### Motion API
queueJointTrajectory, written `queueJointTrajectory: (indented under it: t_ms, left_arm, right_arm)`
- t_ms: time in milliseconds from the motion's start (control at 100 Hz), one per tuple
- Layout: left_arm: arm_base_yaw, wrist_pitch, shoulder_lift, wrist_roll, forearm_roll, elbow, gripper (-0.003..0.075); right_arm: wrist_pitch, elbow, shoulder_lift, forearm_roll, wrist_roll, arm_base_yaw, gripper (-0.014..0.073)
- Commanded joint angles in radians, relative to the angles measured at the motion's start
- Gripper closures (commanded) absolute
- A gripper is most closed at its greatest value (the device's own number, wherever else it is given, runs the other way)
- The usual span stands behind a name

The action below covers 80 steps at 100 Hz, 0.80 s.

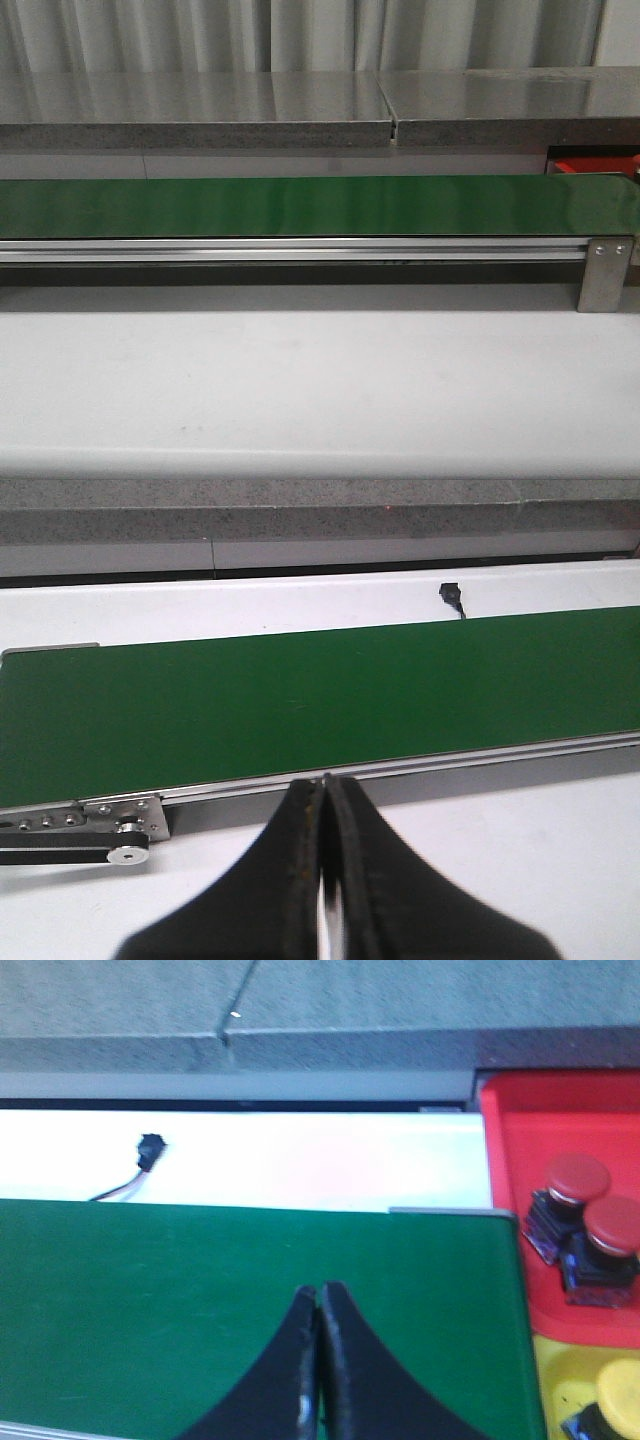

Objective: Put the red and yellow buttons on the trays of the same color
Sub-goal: 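Raise the right gripper away from the trays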

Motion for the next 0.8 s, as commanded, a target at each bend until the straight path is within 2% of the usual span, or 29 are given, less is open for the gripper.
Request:
queueJointTrajectory:
  t_ms: [0, 570, 790]
  left_arm:
    - [-0.005, -0.064, -0.003, 0.000, -0.025, -0.029, 0.0741]
    - [-0.005, -0.064, -0.003, 0.000, -0.025, -0.029, 0.0741]
    - [-0.005, -0.064, -0.003, 0.000, -0.025, -0.029, 0.0741]
  right_arm:
    - [-0.029, -0.025, -0.045, -0.002, -0.014, 0.019, 0.0664]
    - [-0.089, -0.019, -0.192, -0.007, -0.040, 0.025, 0.0668]
    - [-0.116, 0.039, -0.255, 0.023, -0.038, 0.025, 0.0668]
